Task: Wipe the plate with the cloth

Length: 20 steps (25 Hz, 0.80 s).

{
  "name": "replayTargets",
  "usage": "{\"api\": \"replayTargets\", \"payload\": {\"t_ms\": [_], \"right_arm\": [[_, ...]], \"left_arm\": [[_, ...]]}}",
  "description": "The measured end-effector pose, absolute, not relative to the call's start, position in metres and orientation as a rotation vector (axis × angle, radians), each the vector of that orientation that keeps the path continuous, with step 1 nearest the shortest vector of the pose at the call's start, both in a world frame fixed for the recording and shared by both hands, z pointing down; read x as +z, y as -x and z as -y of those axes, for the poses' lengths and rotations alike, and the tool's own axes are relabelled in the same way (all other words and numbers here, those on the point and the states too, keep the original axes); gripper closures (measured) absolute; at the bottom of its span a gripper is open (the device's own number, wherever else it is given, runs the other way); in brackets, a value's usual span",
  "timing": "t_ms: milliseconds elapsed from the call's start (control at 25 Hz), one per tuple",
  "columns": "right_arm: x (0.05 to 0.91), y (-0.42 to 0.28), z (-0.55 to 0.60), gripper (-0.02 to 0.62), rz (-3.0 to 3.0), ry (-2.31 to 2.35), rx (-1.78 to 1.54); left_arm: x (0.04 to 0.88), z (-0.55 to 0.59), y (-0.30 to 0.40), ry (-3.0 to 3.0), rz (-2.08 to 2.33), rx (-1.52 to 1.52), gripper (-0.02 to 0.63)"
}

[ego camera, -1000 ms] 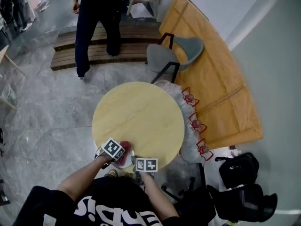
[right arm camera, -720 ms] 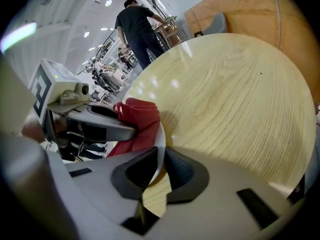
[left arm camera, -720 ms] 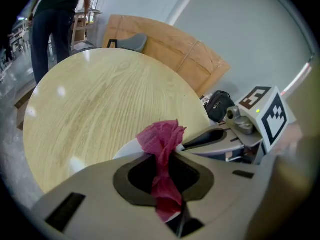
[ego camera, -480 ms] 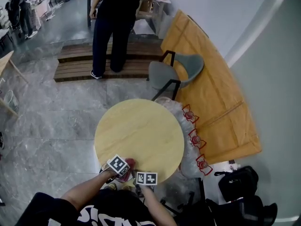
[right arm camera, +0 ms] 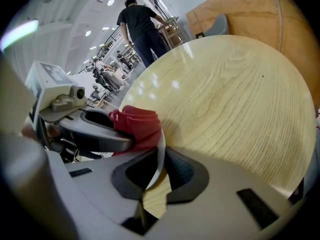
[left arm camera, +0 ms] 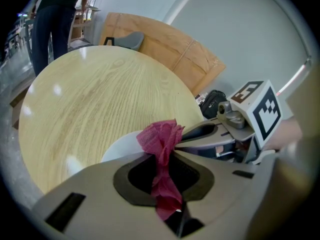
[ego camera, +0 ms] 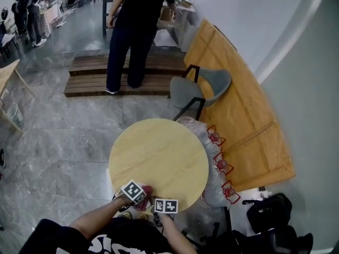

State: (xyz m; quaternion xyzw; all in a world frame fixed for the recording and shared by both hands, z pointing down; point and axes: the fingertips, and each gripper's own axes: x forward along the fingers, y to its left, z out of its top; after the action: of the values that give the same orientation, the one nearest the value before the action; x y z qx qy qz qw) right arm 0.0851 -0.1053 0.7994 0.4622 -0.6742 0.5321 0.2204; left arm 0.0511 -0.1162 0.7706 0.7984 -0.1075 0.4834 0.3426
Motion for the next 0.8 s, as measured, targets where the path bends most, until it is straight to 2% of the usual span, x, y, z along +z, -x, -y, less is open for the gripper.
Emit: {"api": "replayTargets", "payload": {"t_ms": [800], "right_arm": [[0.798,-0.085,0.105,0.532,1.872,-1.281,1.455]], "left_arm": [[0.775,0.127,-0.008,-2.037,0.383,1.255,0.537]]}}
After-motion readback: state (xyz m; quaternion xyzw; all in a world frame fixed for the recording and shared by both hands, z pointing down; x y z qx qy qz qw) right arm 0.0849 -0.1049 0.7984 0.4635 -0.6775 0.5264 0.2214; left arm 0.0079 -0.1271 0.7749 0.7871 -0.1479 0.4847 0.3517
